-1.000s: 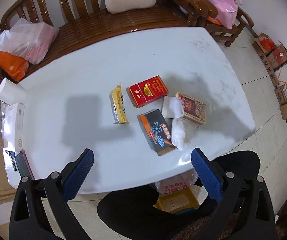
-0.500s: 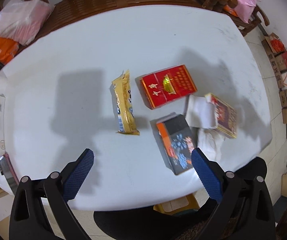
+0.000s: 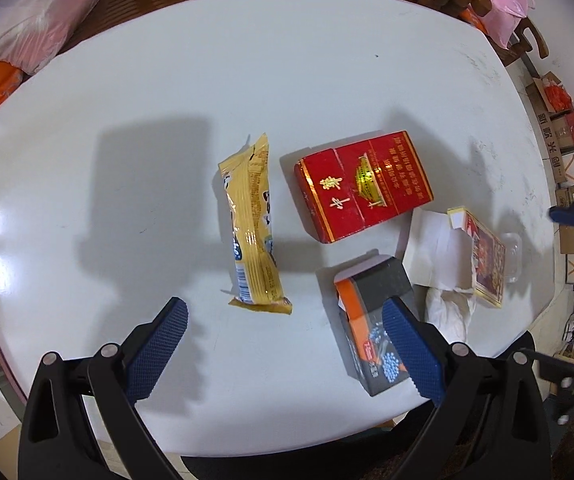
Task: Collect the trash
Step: 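Grasp the yellow snack wrapper with the left tool while the right tool grasps the playing-card box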
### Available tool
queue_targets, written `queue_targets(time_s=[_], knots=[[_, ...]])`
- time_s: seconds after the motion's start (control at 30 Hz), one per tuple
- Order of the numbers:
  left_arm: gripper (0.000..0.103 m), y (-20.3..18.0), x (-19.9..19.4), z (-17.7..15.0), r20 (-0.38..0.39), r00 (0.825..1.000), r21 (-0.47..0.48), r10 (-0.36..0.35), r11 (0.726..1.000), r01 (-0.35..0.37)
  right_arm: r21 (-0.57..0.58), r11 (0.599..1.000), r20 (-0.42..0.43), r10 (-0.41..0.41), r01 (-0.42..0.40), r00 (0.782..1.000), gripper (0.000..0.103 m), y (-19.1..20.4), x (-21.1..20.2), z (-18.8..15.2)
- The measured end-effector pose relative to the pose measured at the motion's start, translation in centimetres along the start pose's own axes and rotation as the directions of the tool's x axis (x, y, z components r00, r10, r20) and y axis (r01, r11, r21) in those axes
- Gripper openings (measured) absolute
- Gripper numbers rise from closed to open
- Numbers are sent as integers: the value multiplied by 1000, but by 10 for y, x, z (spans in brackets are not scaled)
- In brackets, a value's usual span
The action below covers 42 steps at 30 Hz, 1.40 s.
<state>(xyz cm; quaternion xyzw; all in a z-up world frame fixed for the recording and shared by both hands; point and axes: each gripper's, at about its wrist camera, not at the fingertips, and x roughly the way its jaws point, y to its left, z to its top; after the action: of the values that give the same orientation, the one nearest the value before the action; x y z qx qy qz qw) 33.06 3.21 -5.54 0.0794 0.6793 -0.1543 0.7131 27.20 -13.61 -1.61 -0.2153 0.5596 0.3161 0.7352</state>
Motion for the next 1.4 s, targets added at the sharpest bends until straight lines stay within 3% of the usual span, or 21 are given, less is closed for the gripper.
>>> queue_targets(time_s=[0.33,0.47,0.57,0.67,0.73,0.8,0.9,1.0,1.07,1.17,1.4], knots=[[94,18,14,12,2,999,-29,-40,999,40,17,999,-70,36,-35,997,97,-13,45,2],[78,25,19,17,-19,997,-31,-73,997,72,39,999,-58,37,-34,998,96,-17,48,3],[77,30,24,21,-19,997,-49,-76,996,75,41,999,-63,38,-35,997,93,-19,52,3],[73,32,26,22,-17,996,-49,-84,995,83,43,998,-62,40,-37,997,86,-18,54,2],[71,33,28,23,-21,996,-44,-83,996,82,43,998,-70,46,-43,996,72,-17,56,3],[66,32,29,22,-25,996,-45,-83,996,82,46,998,-67,49,-46,997,71,-18,56,3],[53,33,31,23,-39,995,-46,-87,995,85,54,997,-53,53,-50,997,61,-20,55,6],[45,37,31,22,-45,996,-36,-79,996,78,60,997,-42,54,-52,998,61,-22,52,7],[32,38,30,22,-53,997,-32,-59,998,57,70,997,-33,47,-45,998,61,-24,50,7],[23,40,30,20,-61,995,-32,-77,997,75,81,996,-17,43,-42,999,61,-25,46,7],[21,43,26,12,-51,997,-22,-57,998,56,120,993,22,17,-20,1000,60,-28,33,8]])
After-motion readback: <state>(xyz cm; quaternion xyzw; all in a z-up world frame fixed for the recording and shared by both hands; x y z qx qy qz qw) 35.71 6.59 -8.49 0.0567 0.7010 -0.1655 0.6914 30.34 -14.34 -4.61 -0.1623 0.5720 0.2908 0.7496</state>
